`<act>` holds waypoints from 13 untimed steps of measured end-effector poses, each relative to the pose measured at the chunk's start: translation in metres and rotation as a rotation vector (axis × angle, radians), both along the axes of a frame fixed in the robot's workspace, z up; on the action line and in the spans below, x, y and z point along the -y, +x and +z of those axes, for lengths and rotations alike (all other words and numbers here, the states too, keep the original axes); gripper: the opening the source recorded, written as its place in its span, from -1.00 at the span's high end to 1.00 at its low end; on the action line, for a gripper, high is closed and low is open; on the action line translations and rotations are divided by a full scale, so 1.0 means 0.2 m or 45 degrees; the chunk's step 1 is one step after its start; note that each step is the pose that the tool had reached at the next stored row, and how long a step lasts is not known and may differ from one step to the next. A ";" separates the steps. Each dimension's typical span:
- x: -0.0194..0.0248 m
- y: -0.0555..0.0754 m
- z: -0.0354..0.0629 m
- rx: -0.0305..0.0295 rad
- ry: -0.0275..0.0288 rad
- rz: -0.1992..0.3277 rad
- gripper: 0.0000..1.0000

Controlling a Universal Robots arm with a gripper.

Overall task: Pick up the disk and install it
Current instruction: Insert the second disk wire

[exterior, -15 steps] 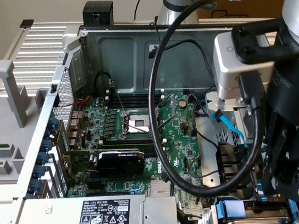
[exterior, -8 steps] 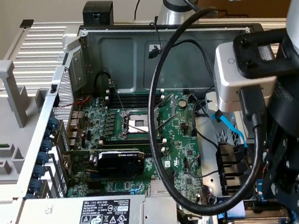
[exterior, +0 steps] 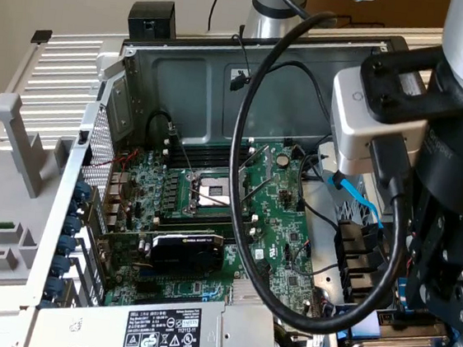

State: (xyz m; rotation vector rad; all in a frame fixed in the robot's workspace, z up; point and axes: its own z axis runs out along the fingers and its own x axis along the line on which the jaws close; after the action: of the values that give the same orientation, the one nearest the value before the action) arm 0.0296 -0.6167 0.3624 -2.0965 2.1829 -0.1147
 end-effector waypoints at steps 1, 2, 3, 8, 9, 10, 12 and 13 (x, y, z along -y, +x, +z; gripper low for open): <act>0.000 0.00 0.000 -0.0002 -0.0007 0.000 0.79; 0.000 0.00 0.001 -0.0004 -0.0013 0.000 0.79; 0.000 0.00 0.001 -0.0006 -0.0015 0.000 0.79; 0.000 0.00 0.001 -0.0006 -0.0016 0.000 0.79; 0.000 0.00 0.001 -0.0006 -0.0015 0.000 0.79; 0.000 0.00 0.001 -0.0006 -0.0016 0.000 0.79; 0.000 0.00 0.001 -0.0006 -0.0016 0.000 0.79; 0.000 0.00 0.001 -0.0006 -0.0016 0.000 0.79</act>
State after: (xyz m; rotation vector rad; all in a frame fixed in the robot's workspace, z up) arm 0.0294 -0.6166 0.3626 -2.0974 2.1836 -0.1157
